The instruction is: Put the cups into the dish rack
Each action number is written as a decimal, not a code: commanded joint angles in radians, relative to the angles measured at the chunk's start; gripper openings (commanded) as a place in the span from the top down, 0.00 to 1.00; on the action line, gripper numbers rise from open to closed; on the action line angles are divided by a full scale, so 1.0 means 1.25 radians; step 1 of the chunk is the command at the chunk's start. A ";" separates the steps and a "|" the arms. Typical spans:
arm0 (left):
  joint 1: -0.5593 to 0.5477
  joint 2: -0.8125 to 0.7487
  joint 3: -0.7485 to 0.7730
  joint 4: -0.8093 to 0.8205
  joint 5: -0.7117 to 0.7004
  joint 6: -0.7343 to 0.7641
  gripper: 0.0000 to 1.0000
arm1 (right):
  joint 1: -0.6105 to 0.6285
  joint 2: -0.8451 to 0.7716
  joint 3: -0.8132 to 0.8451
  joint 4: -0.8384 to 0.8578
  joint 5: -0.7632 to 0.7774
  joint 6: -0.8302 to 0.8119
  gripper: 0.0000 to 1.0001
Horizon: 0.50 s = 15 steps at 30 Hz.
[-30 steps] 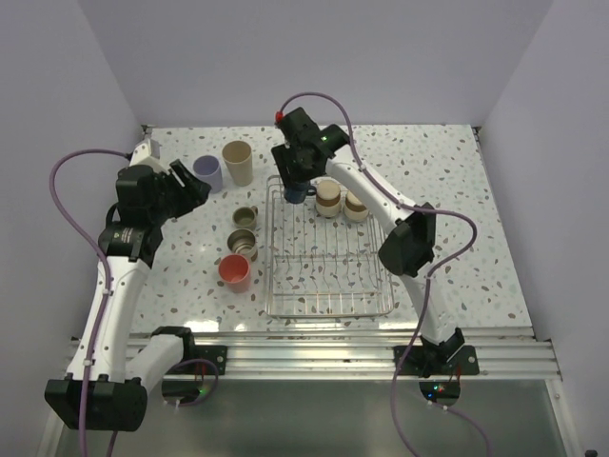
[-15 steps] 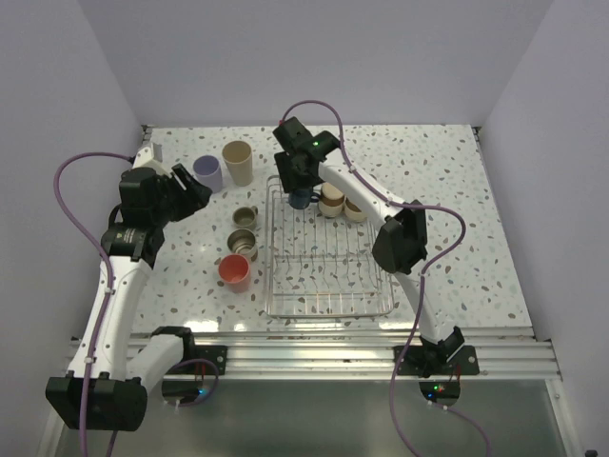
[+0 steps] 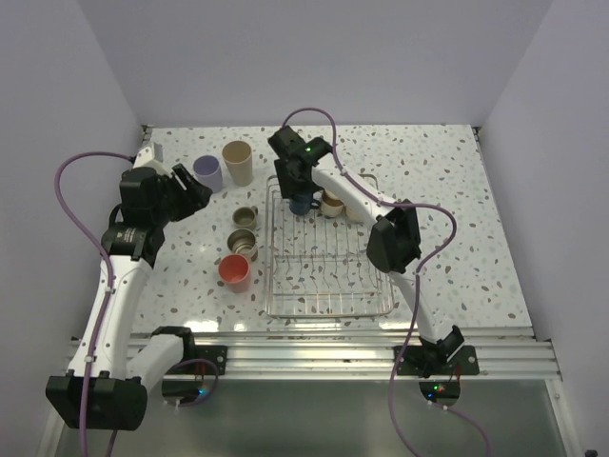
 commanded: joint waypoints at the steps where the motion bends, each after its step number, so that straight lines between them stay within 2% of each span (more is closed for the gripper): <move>1: 0.001 -0.001 -0.006 0.016 0.008 0.031 0.39 | -0.002 -0.011 0.003 0.010 0.054 0.019 0.97; 2: 0.001 0.001 -0.007 0.017 0.008 0.031 0.39 | -0.002 -0.010 0.001 0.012 0.054 0.019 0.94; 5: 0.001 0.004 -0.008 0.018 0.010 0.031 0.39 | -0.002 -0.009 0.001 0.015 0.051 0.019 0.67; 6: 0.001 0.005 -0.008 0.019 0.010 0.031 0.39 | -0.003 -0.008 0.001 0.015 0.051 0.018 0.48; 9: 0.001 0.007 -0.008 0.021 0.013 0.031 0.39 | -0.002 -0.005 0.004 0.016 0.045 0.017 0.28; 12: 0.001 0.009 -0.007 0.021 0.014 0.031 0.39 | -0.003 -0.004 0.004 0.015 0.043 0.014 0.17; 13: 0.001 0.010 -0.008 0.021 0.014 0.031 0.39 | -0.003 -0.003 0.004 0.015 0.041 0.014 0.02; 15: 0.001 0.010 -0.007 0.019 0.015 0.029 0.39 | -0.003 -0.004 0.005 0.015 0.036 0.015 0.01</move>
